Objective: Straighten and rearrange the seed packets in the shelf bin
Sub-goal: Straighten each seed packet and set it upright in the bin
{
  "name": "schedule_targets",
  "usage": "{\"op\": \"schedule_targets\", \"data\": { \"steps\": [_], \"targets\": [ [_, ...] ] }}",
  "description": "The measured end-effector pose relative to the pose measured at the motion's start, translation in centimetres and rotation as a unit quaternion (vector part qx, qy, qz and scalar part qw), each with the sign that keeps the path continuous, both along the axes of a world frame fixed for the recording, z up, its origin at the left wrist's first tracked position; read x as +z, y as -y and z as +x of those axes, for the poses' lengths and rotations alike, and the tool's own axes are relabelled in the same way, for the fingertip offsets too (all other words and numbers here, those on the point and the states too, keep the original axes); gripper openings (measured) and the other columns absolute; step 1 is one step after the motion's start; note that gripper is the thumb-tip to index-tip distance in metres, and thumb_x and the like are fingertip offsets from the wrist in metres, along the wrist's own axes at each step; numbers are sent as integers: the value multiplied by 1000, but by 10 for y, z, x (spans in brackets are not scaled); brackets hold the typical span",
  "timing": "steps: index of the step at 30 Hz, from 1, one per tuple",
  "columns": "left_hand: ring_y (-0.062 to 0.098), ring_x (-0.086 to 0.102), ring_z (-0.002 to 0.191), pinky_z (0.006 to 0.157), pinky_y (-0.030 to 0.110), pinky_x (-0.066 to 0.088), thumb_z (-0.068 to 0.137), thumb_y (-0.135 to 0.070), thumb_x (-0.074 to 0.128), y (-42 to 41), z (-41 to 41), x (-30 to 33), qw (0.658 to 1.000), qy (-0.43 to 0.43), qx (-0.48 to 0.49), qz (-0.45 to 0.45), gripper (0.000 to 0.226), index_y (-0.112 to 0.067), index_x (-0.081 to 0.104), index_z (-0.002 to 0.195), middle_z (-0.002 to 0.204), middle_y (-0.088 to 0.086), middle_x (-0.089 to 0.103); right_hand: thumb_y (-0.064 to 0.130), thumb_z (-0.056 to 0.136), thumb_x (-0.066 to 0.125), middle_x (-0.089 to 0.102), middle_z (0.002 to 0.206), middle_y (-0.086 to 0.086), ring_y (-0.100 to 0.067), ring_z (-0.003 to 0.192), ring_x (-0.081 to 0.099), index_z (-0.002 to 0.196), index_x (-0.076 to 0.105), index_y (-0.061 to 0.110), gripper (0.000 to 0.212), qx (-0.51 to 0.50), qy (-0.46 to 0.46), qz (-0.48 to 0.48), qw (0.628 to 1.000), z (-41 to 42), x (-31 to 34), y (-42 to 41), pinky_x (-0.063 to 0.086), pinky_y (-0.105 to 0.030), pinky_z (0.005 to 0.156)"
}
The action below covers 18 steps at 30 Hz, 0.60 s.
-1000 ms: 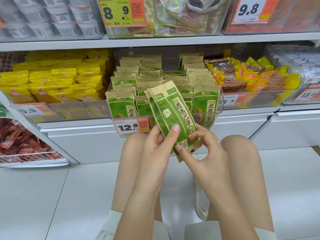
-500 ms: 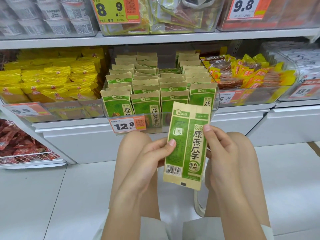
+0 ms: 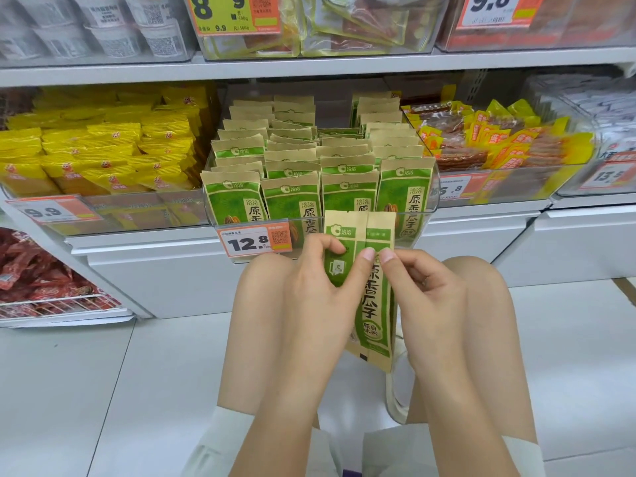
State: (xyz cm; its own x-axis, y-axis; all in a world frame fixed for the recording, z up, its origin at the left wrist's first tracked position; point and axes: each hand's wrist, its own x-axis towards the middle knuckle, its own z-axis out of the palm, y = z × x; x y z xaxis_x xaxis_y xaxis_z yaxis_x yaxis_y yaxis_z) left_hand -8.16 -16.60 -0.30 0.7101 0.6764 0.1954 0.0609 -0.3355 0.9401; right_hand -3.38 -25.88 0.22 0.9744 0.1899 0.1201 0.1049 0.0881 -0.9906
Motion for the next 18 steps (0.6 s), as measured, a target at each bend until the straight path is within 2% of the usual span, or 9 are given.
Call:
{"op": "schedule_targets", "data": {
  "steps": [5,8,11,14,18],
  "targets": [
    [6,50,62,56,27,36,93,-41,61,0,-1,0,1000,-2,1,13,16,-28,53,91,73,-9,60,30,81,65,72,75,-7,-18,73,64,77,74,20,13,2,8,-9,1000,1,-1,0,53,-39,72],
    [7,55,65,58,33,43,94,-43,55,0,0,0,1000,5,-4,1,15,-29,55,89,74,-8,62,30,81,65,72,75,-6,-16,72,65,77,73,20,13,-1,10,-11,1000,2,-1,1,53,-39,72],
    [10,61,74,67,42,51,95,-38,54,0,0,0,1000,2,-10,-13,11,-28,58,91,80,-8,66,29,81,65,73,75,-4,-17,73,66,77,73,20,13,-1,10,-15,1000,2,-2,1,54,-41,74],
    [9,62,76,69,42,52,97,-34,55,-1,-1,-1,1000,-1,-13,-25,9,-28,59,92,82,-9,67,30,81,65,73,75,-4,-18,73,66,78,73,22,12,3,8,-13,1000,1,-2,1,55,-43,74],
    [8,60,69,66,39,51,98,-31,57,-1,-1,1,999,6,-10,-46,9,-26,59,91,82,-10,66,29,83,64,73,76,-3,-16,74,66,78,74,21,15,19,9,-15,1000,1,-2,2,54,-37,72]
  ]
}}
